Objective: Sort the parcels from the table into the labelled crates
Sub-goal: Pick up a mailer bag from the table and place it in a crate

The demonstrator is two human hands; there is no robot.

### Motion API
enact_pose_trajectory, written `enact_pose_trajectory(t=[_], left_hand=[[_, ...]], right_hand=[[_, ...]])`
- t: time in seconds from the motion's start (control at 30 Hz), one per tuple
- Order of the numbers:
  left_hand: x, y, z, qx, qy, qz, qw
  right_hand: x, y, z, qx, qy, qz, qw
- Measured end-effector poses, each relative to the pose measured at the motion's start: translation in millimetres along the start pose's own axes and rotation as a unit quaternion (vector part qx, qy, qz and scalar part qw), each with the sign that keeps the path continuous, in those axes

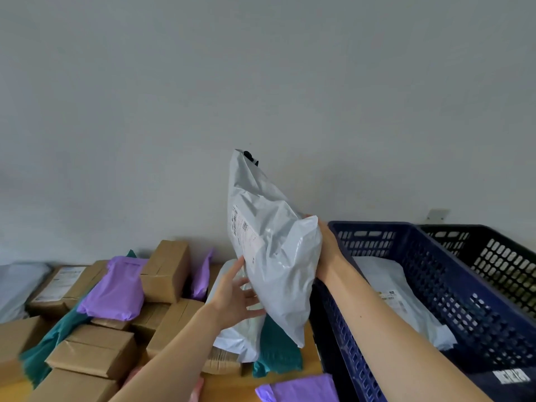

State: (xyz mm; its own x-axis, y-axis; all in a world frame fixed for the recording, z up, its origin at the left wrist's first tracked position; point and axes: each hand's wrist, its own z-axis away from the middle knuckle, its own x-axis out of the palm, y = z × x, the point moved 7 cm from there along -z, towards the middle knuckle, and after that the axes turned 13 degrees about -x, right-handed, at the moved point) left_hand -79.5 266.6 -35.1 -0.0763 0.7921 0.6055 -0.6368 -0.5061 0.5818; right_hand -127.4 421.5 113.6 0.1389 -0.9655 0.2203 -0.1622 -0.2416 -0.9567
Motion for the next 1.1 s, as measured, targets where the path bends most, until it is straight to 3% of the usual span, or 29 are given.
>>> enact_pose_trajectory(t=[0.2,0.47,0.73,0.87,0.93,1.1], left_hand=[[-24.3,21.4,24.8,0.052,0.081,-0.023,0.995],[-42.9,60.5,65.2,0.11,0.101,-0.079,0.986],[-68.7,85.0,96.0,0.177,0.154,-0.07,0.97],[-77.5,94.0,113.8,0.206,0.176,-0.07,0.96],[-83.6,99.0,122.4,0.234,0.2,-0.064,0.949],[-103.2,110.2,138.4,0.259,0.264,-0.122,0.921]], right_hand=[[6.2,0.8,3.9,0.057,-0.013,-0.023,0.998],[6.1,-2.6,6.3,0.031,-0.012,0.008,0.999],[20.0,-14.4,15.7,-0.03,-0.087,0.084,0.992],[23.7,-2.3,22.4,0.055,-0.064,0.05,0.995],[29.8,4.9,25.0,0.08,-0.083,0.089,0.989],[46.6,12.1,34.1,0.008,-0.102,0.185,0.977]])
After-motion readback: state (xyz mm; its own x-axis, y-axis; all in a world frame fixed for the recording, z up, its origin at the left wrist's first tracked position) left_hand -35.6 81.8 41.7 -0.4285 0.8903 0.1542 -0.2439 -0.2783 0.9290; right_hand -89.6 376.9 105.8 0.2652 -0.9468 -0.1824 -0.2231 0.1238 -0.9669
